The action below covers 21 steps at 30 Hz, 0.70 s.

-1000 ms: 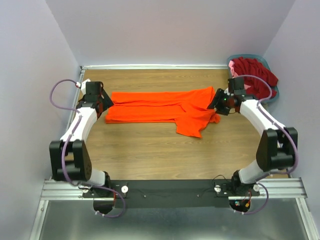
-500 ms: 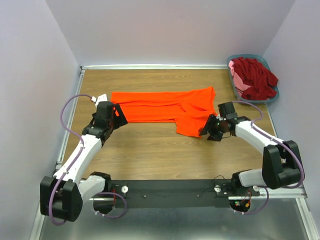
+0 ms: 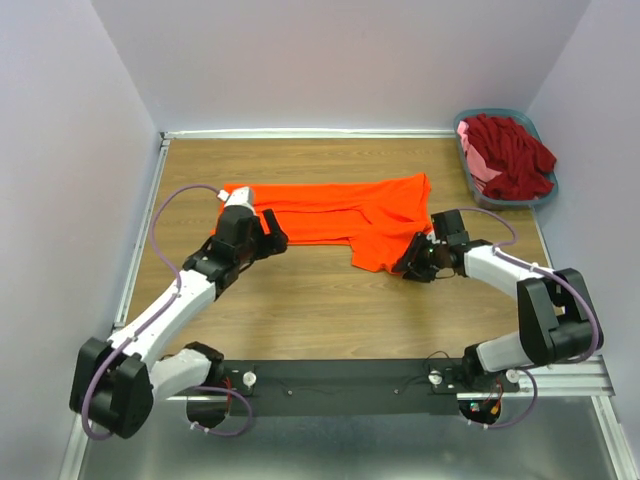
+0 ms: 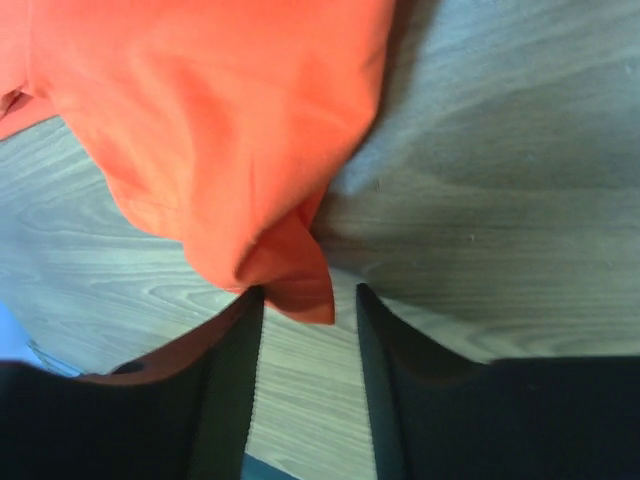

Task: Fold and stack the t-shirts
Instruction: Fold the tshirt

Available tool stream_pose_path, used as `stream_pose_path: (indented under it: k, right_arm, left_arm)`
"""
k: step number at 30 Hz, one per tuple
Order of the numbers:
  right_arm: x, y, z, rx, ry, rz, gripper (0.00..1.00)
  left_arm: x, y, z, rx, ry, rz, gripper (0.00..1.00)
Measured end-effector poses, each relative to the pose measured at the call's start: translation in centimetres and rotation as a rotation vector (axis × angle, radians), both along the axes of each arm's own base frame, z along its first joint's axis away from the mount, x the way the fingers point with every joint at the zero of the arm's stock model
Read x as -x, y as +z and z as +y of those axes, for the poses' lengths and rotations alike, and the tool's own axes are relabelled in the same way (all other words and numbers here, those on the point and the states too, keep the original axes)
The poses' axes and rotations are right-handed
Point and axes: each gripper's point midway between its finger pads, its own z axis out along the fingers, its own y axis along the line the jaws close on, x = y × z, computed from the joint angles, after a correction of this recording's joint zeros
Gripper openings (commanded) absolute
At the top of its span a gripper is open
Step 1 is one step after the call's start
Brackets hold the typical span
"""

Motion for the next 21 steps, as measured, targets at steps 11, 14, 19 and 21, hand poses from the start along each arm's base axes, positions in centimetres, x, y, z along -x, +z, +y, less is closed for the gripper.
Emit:
stream_pose_path:
  k: [11,14,19,21]
  right_arm:
    - [-0.6,-0.4,0.4,-0.014,0.008,-0.01,0.01]
    - [-0.6,-0.3,0.5,-0.018,0.009,-0.011,0.01]
    - [-0.6,-0.3,0.5,-0.022,0.012,-0.013,0.01]
    - [-0.6,-0.2,0.6,-0.027,0.016,-0.012,0.01]
  left_arm:
    - [1.5,-4.7,-13.3,0.021,-0.272,0.161,0.74]
    - [1.6,-5.6,-17.3,0.018,-0.329,0.188,0.67]
    - [1.8,-7.9,-20.5,-0.005,-0.35,0.241,0.57]
    - [1.6,-8.7,-20.8,-0.021,-0.334,0.259,0.52]
